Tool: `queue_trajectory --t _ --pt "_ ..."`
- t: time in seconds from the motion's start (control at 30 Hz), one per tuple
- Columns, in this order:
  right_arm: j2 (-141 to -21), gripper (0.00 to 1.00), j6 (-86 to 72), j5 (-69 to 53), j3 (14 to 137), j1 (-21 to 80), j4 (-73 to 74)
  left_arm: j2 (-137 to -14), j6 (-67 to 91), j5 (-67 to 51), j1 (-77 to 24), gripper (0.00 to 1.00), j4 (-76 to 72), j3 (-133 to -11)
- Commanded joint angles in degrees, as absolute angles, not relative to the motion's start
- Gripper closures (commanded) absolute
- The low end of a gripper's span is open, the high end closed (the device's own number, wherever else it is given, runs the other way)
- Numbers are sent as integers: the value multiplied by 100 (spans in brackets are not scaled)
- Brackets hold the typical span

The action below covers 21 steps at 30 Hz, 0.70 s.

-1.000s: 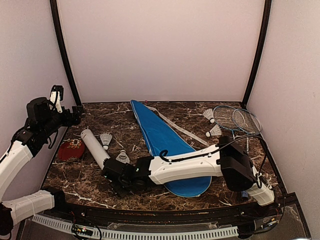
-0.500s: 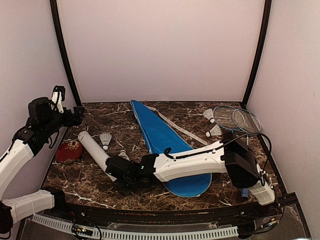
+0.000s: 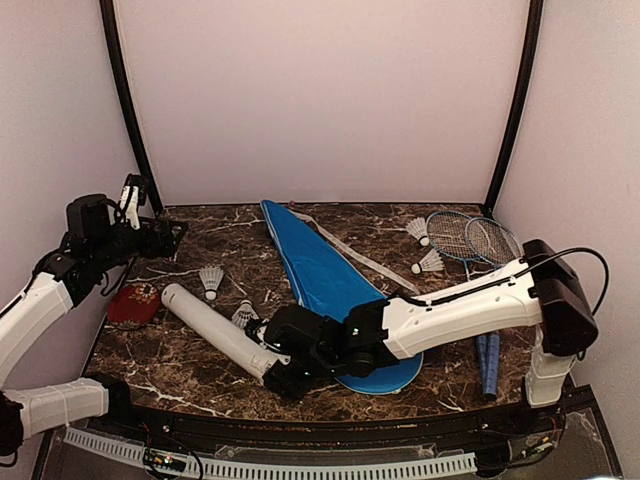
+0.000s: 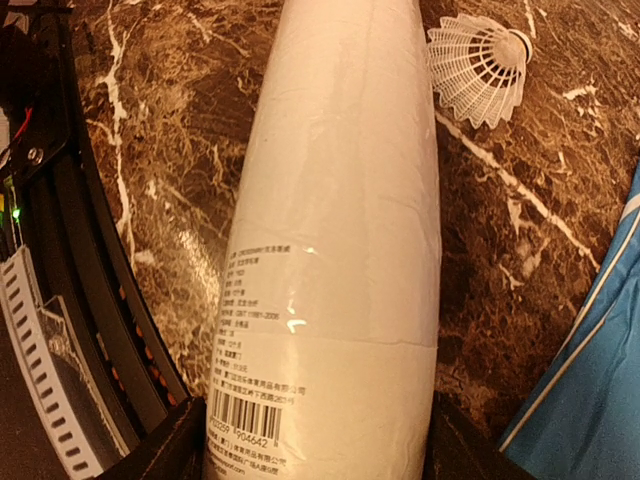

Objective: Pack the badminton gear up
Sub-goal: Pick up the shuttle tube from the center of the board, then place the shuttle tube at the center of the board.

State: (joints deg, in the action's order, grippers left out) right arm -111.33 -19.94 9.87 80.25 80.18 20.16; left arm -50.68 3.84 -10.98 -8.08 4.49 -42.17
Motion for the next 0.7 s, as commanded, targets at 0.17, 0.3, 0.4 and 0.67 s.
queue_trajectory --t 0.17,0.3,0.4,0.67 --pt "-9917 43 -1588 -107 6232 7901 876 -5410 -183 -2076 -2176 1 117 -4164" --pt "-9447 43 -1357 -363 5523 7902 731 -5553 -823 -2182 -2943 1 353 -4090" --pt "-9209 42 -1278 -376 5144 7902 671 -5444 -1251 -2441 -3408 1 465 -3818" --pt "-9171 38 -1374 -124 4537 7897 91 -5552 -2148 -1518 -4824 1 582 -3395"
